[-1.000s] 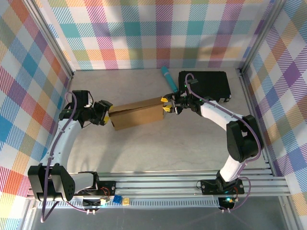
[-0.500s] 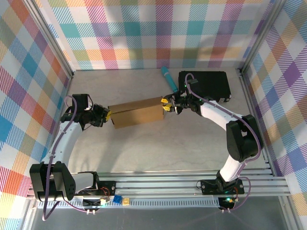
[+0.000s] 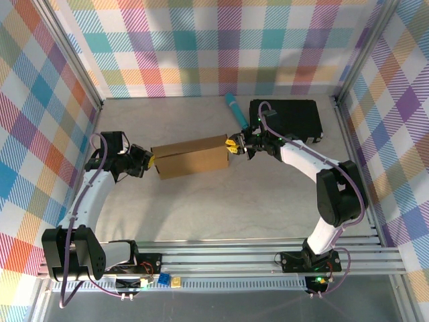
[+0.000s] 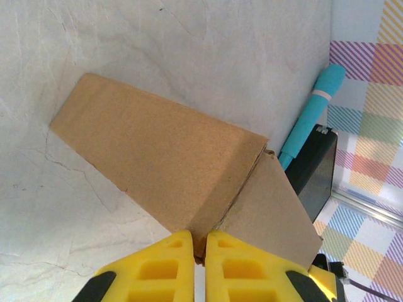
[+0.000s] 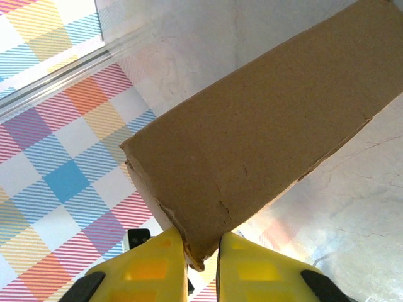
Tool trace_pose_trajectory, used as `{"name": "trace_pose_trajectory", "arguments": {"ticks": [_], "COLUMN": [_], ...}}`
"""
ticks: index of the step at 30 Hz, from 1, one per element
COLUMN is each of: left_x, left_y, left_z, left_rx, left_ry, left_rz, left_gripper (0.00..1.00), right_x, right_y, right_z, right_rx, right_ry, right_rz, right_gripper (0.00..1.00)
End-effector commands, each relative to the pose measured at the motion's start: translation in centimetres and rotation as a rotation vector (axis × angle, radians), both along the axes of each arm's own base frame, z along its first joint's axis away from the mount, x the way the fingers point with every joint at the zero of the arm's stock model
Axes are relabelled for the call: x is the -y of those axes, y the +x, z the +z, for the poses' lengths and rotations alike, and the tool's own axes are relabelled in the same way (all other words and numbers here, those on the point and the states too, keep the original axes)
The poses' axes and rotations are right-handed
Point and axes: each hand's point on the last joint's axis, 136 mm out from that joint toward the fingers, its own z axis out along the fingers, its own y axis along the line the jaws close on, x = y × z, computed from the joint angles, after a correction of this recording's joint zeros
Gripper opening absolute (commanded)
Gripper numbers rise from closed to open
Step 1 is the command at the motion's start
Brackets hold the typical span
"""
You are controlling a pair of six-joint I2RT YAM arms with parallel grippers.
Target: Fold the paper box
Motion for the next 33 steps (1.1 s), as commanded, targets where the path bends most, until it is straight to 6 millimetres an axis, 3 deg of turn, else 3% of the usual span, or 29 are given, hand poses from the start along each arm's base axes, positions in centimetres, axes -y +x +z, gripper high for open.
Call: {"name": "trace_pose_trajectory", "arguments": {"ticks": [1, 6, 12, 16, 20, 23, 25, 28, 31, 32, 33], "left_x": [0.6, 1.3, 1.9, 2.9, 3.9, 4.2, 4.3, 3.7, 2.0, 1.4, 0.6], "left_y": [-1.2, -3.6, -7.0, -8.9, -10.1, -10.0, -9.6, -8.2, -6.8, -6.4, -6.0], "left_z": [-1.8, -2.8, -4.0, -6.0, -8.5, -10.1, -10.3, -7.7, -2.9, -1.2, 0.5], "left_rx": [-0.063, -0.114, -0.154, -0.184, -0.216, -0.234, -0.241, -0.191, -0.089, -0.058, -0.022], "left_ry": [-0.009, 0.008, 0.038, 0.025, 0.003, -0.002, 0.004, 0.056, 0.187, 0.234, 0.286], "left_rz": [-0.049, -0.105, -0.143, -0.161, -0.17, -0.181, -0.195, -0.196, -0.18, -0.17, -0.161], "left_gripper": [0.08, 0.12, 0.18, 0.21, 0.29, 0.35, 0.36, 0.43, 0.57, 0.65, 0.82], "right_x": [1.2, 1.8, 3.3, 4.6, 6.1, 6.7, 7.1, 8.1, 10.1, 11.1, 12.2], "right_y": [-2.2, -3.6, -6.6, -9.2, -11.7, -11.9, -11.7, -10.8, -9.4, -8.9, -8.5], "right_z": [-3.5, -2.4, -2.6, -3.9, -6.8, -8.3, -8.1, -5.9, -2.0, -0.6, 1.0], "right_rx": [-0.109, -0.075, -0.048, -0.041, -0.077, -0.085, -0.076, 0.004, 0.156, 0.21, 0.266], "right_ry": [-0.125, -0.166, -0.215, -0.272, -0.322, -0.351, -0.382, -0.456, -0.562, -0.605, -0.656], "right_rz": [0.02, 0.081, 0.139, 0.199, 0.23, 0.235, 0.242, 0.241, 0.185, 0.154, 0.121], "right_gripper": [0.18, 0.25, 0.25, 0.28, 0.33, 0.42, 0.47, 0.57, 0.69, 0.98, 0.99]}}
